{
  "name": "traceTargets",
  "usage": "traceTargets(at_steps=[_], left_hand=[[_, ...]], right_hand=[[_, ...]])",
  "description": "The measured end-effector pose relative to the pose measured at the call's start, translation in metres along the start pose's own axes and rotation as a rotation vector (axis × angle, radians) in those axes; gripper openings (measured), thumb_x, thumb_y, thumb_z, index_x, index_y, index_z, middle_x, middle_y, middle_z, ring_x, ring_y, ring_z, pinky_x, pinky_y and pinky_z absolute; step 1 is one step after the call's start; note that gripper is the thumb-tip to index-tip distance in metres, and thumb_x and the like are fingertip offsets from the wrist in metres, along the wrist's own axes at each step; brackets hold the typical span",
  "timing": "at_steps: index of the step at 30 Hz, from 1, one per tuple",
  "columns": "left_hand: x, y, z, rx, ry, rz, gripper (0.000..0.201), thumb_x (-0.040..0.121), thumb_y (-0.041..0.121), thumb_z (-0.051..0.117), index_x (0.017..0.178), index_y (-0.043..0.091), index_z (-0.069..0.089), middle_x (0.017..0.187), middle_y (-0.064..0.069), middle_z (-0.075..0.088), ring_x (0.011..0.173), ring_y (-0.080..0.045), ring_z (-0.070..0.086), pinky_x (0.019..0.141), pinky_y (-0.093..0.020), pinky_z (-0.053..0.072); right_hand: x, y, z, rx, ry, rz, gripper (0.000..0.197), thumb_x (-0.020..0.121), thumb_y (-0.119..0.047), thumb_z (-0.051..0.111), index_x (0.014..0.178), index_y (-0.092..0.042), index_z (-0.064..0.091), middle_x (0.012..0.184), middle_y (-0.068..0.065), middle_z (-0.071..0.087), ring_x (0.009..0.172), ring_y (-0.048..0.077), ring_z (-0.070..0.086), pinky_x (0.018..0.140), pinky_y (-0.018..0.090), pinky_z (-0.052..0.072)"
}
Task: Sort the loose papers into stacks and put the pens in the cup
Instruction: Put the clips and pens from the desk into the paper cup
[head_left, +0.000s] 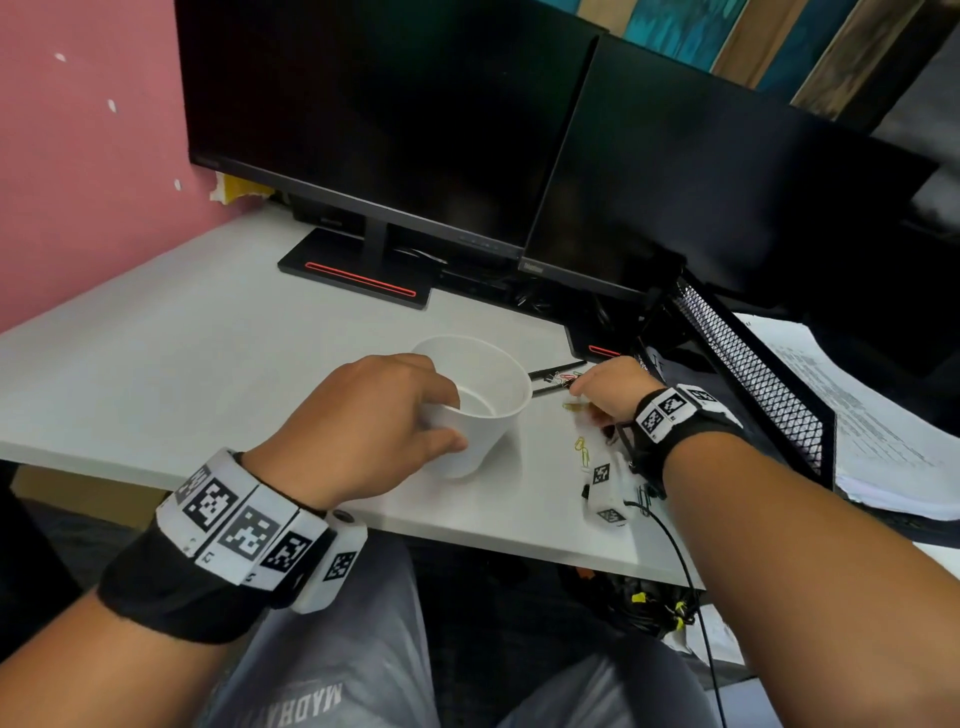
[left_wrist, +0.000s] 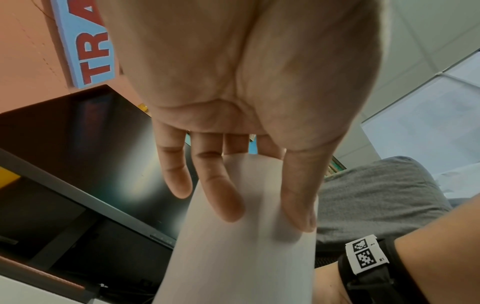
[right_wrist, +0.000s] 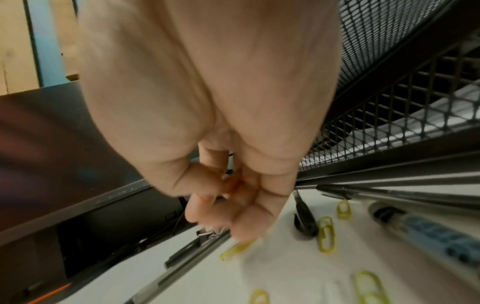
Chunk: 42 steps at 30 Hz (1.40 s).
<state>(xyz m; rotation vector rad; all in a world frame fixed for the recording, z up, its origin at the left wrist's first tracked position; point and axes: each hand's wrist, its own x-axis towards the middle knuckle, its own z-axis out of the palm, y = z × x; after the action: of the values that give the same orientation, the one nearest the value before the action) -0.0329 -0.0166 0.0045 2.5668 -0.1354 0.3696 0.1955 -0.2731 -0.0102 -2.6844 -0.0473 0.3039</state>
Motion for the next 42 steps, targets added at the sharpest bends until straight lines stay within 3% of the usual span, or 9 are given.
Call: traceTargets(at_steps=[4,7,10,20,23,26,30,35,42], left_hand=[[0.0,0.0,0.0,-0.006,0.005,0.001,0.033,0.086,0.052,0.075,0.115,0.035,0.075,0.103,0.018,0.064,0.083,-0.006,0.056,0.076,-0.025,0.04],[0.0,0.0,-0.001,-0.008,0.003,0.002,0.033,0.086,0.052,0.075,0.115,0.035,0.075,0.102,0.017,0.064,0.083,-0.007,0.058,0.075,-0.025,0.041],[0.0,-0.001,-0.003,-0.018,0.007,0.007,0.032,0.086,0.051,0.075,0.113,0.035,0.076,0.101,0.016,0.064,0.081,-0.006,0.058,0.073,-0.025,0.043],[0.0,-0.001,-0.001,-0.01,0.003,0.002,0.032,0.086,0.052,0.076,0.113,0.036,0.075,0.1,0.018,0.064,0.08,-0.004,0.057,0.071,-0.024,0.04],[0.0,0.0,-0.001,-0.008,-0.002,0.001,0.032,0.086,0.052,0.076,0.113,0.036,0.075,0.101,0.018,0.064,0.08,-0.004,0.056,0.071,-0.023,0.04],[0.0,0.001,-0.001,-0.005,-0.001,0.006,0.032,0.086,0.051,0.075,0.114,0.035,0.075,0.102,0.017,0.064,0.082,-0.005,0.056,0.073,-0.024,0.039],[0.0,0.004,0.002,0.004,-0.015,0.014,0.03,0.087,0.051,0.075,0.113,0.036,0.075,0.101,0.018,0.063,0.083,-0.005,0.057,0.069,-0.019,0.037],[-0.002,0.01,0.008,0.012,-0.05,0.023,0.033,0.086,0.053,0.075,0.115,0.036,0.074,0.104,0.019,0.064,0.083,-0.005,0.057,0.076,-0.025,0.04],[-0.003,0.016,0.007,0.04,-0.06,0.035,0.029,0.087,0.052,0.073,0.112,0.038,0.074,0.1,0.016,0.062,0.086,-0.008,0.057,0.074,-0.027,0.04]], right_hand=[[0.004,-0.003,0.0,-0.192,0.023,0.012,0.036,0.102,-0.014,0.056,0.136,-0.001,0.063,0.131,0.018,0.066,0.073,0.009,0.05,0.043,0.007,0.045],[0.008,0.002,0.006,-0.379,0.014,-0.008,0.021,0.1,-0.015,0.052,0.102,-0.004,0.07,0.095,0.008,0.064,0.095,0.028,0.062,0.087,0.033,0.062],[0.016,0.013,0.009,-0.473,0.039,-0.024,0.033,0.09,-0.025,0.066,0.12,-0.015,0.075,0.12,0.008,0.071,0.097,0.023,0.059,0.098,0.039,0.056],[-0.008,-0.005,0.008,-0.531,-0.111,0.026,0.029,0.081,-0.032,0.079,0.088,-0.008,0.064,0.091,0.006,0.069,0.075,0.02,0.065,0.06,0.025,0.05],[-0.02,-0.01,0.003,-0.366,-0.081,-0.023,0.025,0.086,-0.025,0.075,0.1,-0.005,0.072,0.093,0.009,0.07,0.08,0.022,0.068,0.069,0.029,0.056],[-0.034,-0.026,-0.014,0.116,-0.039,-0.137,0.004,0.085,-0.003,0.073,0.082,-0.004,0.071,0.069,0.007,0.057,0.054,0.019,0.046,0.049,0.025,0.041],[-0.065,-0.062,-0.033,0.396,-0.057,-0.349,0.029,0.082,0.011,0.067,0.065,-0.011,0.061,0.062,0.013,0.049,0.048,0.019,0.039,0.043,0.023,0.034],[-0.111,-0.101,-0.041,0.19,-0.196,-0.588,0.025,0.085,0.009,0.068,0.075,-0.015,0.067,0.059,-0.003,0.059,0.053,0.01,0.052,0.052,0.024,0.046],[-0.149,-0.105,-0.031,0.023,-0.249,-0.687,0.036,0.088,0.007,0.063,0.099,-0.024,0.077,0.106,0.003,0.079,0.103,0.013,0.075,0.086,0.025,0.062]])
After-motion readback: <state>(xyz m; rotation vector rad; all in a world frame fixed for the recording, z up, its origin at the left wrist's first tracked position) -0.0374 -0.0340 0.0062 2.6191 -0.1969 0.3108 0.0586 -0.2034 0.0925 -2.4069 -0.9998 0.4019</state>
